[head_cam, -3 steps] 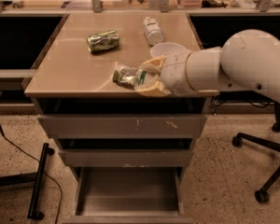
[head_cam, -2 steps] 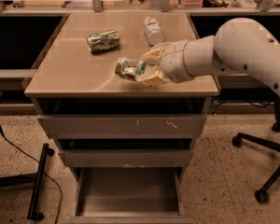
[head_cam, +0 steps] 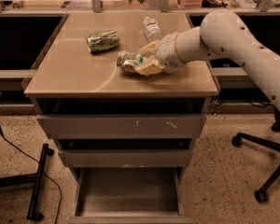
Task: Pick 7up can from bottom drawer and place on counter
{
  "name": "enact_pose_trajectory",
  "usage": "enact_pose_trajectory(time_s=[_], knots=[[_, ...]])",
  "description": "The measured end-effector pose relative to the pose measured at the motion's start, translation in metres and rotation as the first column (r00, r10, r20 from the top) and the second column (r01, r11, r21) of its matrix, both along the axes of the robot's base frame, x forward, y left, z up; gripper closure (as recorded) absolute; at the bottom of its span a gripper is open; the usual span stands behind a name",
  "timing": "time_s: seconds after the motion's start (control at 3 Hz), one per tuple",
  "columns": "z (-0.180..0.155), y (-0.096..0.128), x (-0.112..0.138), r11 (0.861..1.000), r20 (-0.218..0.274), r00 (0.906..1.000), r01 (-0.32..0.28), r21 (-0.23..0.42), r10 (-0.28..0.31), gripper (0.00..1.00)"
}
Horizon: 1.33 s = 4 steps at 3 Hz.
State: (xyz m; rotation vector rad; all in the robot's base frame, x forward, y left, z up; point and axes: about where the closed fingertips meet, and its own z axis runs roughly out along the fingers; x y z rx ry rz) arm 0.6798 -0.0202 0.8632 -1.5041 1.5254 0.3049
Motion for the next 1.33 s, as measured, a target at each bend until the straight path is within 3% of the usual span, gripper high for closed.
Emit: enact_pose_trajectory(time_s=[0.33, 1.33], knots=[[0.0022, 0.0016, 0.0041, 1.000, 0.004, 1.0000, -0.001, 0.006, 0.000, 0.82], [0.0022, 0.0017, 0.0041, 1.000, 0.003, 1.0000, -0.001, 0.006, 0.001, 0.13]])
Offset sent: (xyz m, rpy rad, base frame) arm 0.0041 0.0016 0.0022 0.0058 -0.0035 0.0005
